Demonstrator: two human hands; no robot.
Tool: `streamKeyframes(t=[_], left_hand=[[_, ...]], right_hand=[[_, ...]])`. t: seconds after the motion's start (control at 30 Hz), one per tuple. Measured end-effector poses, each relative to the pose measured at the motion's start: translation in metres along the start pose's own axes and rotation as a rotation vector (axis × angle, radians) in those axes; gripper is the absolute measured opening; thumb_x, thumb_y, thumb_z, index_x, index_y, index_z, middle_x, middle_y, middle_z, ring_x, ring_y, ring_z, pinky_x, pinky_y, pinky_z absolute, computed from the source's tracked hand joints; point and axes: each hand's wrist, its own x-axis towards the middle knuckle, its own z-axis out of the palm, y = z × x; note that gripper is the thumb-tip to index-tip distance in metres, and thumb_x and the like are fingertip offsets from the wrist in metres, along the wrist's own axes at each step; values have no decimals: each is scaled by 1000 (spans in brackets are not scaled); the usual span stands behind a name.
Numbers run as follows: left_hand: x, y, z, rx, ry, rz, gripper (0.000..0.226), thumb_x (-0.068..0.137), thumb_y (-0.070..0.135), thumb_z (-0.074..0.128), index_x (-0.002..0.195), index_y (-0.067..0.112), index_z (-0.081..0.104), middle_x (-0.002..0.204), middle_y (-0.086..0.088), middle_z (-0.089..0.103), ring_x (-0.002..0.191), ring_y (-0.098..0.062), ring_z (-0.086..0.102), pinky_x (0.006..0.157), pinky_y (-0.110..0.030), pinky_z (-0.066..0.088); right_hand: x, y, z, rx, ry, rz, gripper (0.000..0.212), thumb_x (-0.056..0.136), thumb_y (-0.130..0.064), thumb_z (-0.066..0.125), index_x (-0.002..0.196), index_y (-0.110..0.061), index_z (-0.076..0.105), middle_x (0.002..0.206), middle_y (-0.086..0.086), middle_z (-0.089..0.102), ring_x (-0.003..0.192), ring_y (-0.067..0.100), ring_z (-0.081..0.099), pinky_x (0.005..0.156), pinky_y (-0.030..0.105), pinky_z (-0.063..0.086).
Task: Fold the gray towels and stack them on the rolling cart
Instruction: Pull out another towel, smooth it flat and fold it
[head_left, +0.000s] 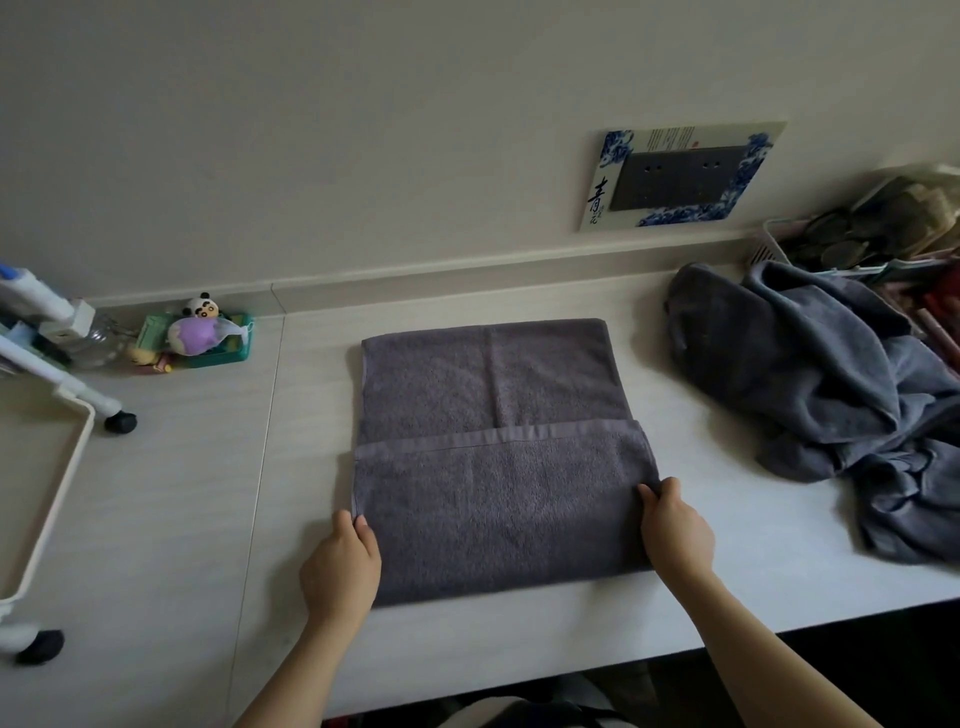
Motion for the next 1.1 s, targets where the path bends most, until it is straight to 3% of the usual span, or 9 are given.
streamKeyframes(t=[0.27, 0.37, 0.47, 0.67, 0.83, 0.93, 1.03, 1.1], left_hand=[[0, 6, -1, -65, 44, -99, 24, 95, 24, 45, 87, 2, 52, 66, -23, 63, 62, -42, 61, 53, -35, 36], [-2, 8, 0, -75, 95, -53, 34, 95, 23, 45, 72, -1, 53, 59, -26, 60, 53, -43, 58, 48, -37, 41], [-6, 4, 2, -73, 150, 45, 43, 90, 28, 32, 63, -1, 50, 50, -24, 54, 42, -40, 53, 40, -35, 41], [-1, -4, 1, -122, 193, 81, 44, 91, 31, 27, 68, 0, 47, 45, -23, 51, 36, -40, 50, 36, -32, 37], [2, -11, 2, -204, 190, 47, 49, 90, 37, 25, 69, -1, 49, 50, -26, 55, 45, -45, 54, 41, -40, 41], [4, -14, 0, -247, 143, 23, 36, 94, 26, 39, 66, 4, 44, 54, -26, 55, 51, -46, 54, 46, -40, 40], [2, -17, -1, -234, 139, 93, 34, 94, 16, 47, 62, 10, 37, 49, -21, 49, 46, -41, 50, 45, -33, 31], [-1, -19, -2, -67, 145, 225, 37, 90, 21, 41, 55, 7, 41, 43, -17, 44, 38, -35, 46, 40, -28, 30]], right_hand=[[-2, -3, 3, 32, 76, 55, 32, 100, -38, 29, 88, -10, 38, 82, 15, 65, 75, 36, 60, 61, 34, 35], [-4, -2, 5, 45, 99, 69, 31, 100, -37, 28, 88, -10, 38, 79, 14, 64, 75, 37, 59, 62, 35, 36], [-5, 0, 3, 100, 93, 38, 29, 100, -34, 28, 90, -9, 38, 70, 10, 56, 72, 38, 57, 62, 36, 37], [-5, 6, 2, 195, 49, 13, 23, 101, -30, 28, 92, -10, 35, 70, 10, 53, 66, 32, 50, 60, 37, 38], [-4, 5, 0, 308, 64, 49, 31, 101, -30, 27, 90, -5, 41, 78, 16, 54, 72, 34, 49, 66, 41, 40], [-5, 7, -6, 358, 87, -1, 34, 101, -30, 29, 88, -3, 44, 80, 21, 57, 74, 38, 52, 65, 42, 41], [-6, 9, -6, 275, 56, -26, 32, 101, -30, 29, 87, -4, 41, 80, 23, 59, 70, 36, 51, 62, 39, 38], [-5, 10, -1, 131, 40, -18, 30, 101, -30, 28, 87, -6, 39, 81, 24, 62, 71, 38, 54, 61, 37, 36]])
